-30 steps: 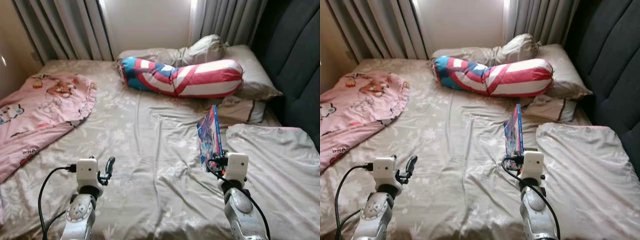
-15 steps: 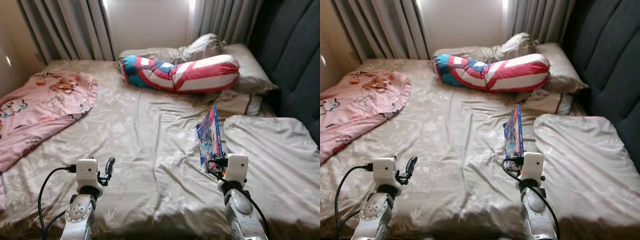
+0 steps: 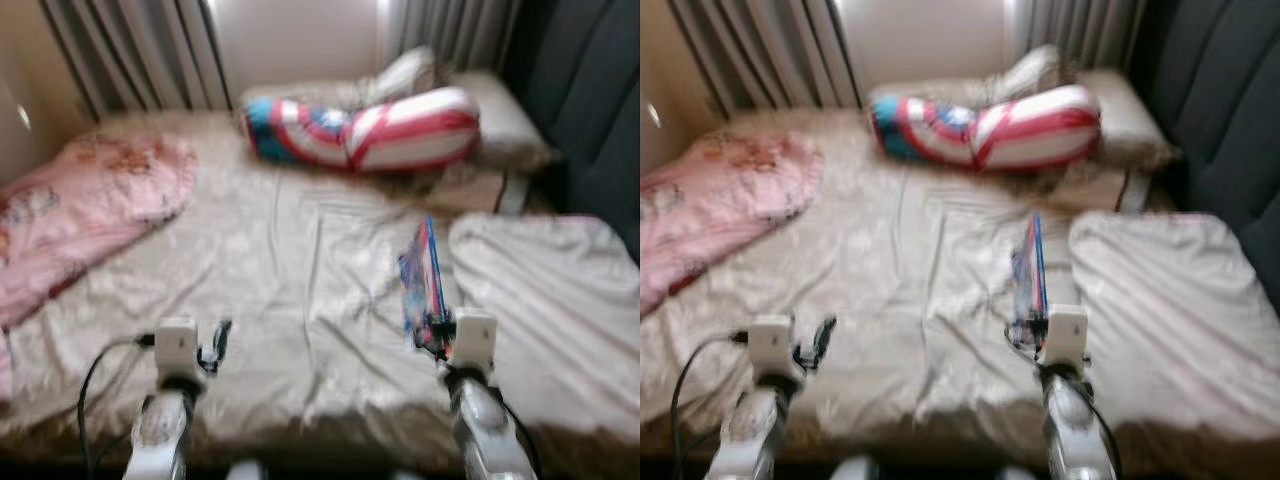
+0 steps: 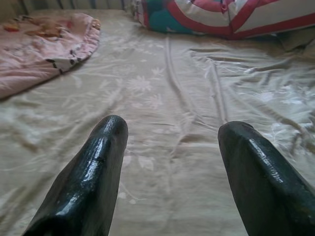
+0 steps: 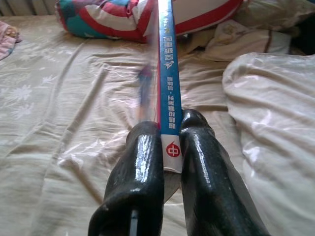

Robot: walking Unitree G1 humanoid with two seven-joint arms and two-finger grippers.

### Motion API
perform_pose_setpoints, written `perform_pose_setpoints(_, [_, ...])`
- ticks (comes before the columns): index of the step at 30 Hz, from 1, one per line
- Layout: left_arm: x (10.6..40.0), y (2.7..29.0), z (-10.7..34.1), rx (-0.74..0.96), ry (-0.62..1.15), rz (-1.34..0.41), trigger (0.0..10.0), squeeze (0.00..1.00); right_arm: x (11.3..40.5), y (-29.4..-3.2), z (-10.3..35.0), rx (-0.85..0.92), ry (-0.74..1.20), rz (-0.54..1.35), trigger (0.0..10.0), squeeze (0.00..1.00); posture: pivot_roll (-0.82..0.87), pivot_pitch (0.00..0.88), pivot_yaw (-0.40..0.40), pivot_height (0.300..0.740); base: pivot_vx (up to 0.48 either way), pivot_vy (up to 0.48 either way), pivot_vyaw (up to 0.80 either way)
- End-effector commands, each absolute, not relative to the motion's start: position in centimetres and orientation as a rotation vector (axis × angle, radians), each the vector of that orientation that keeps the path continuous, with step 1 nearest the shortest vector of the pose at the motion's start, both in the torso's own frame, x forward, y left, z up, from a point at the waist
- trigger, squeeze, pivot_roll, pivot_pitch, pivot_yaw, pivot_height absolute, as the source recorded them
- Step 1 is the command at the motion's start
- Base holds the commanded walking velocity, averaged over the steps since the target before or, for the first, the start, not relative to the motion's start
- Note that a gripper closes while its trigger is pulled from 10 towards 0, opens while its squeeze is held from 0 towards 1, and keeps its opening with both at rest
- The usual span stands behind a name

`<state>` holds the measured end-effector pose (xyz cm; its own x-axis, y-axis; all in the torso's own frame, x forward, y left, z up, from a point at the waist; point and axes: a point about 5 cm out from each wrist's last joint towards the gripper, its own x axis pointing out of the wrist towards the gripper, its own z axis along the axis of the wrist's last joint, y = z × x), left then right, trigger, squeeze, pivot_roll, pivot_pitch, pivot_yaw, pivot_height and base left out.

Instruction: Clean up the room

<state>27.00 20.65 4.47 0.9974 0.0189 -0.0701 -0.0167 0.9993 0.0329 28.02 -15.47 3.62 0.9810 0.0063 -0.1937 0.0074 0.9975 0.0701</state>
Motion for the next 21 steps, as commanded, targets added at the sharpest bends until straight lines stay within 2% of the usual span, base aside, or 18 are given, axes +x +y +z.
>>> perform_pose_setpoints(1, [27.26,20.72,4.79,0.039,0.065,0.016,10.0,0.00,28.44,-15.17,4.61,0.077,0.141,0.008,10.0,0.00,-0.09,0.027,-0.004,0.642,0.000,0.000,0.00])
perform_pose_setpoints(10, [27.33,20.57,4.86,0.040,0.067,0.011,10.0,0.00,28.42,-14.90,4.35,0.072,0.167,0.026,10.0,0.00,-0.09,0.029,-0.003,0.642,0.000,0.000,0.00])
perform_pose_setpoints(13, [27.37,20.55,4.88,0.040,0.066,0.009,10.0,0.00,28.46,-14.69,4.47,0.071,0.161,0.035,10.0,0.00,-0.09,0.028,-0.003,0.618,0.000,0.000,0.00])
perform_pose_setpoints(21, [27.45,20.29,4.89,0.037,0.069,0.000,10.0,0.00,28.32,-14.88,4.51,0.074,0.150,0.026,10.0,0.00,-0.09,0.029,-0.002,0.618,0.000,0.000,0.00])
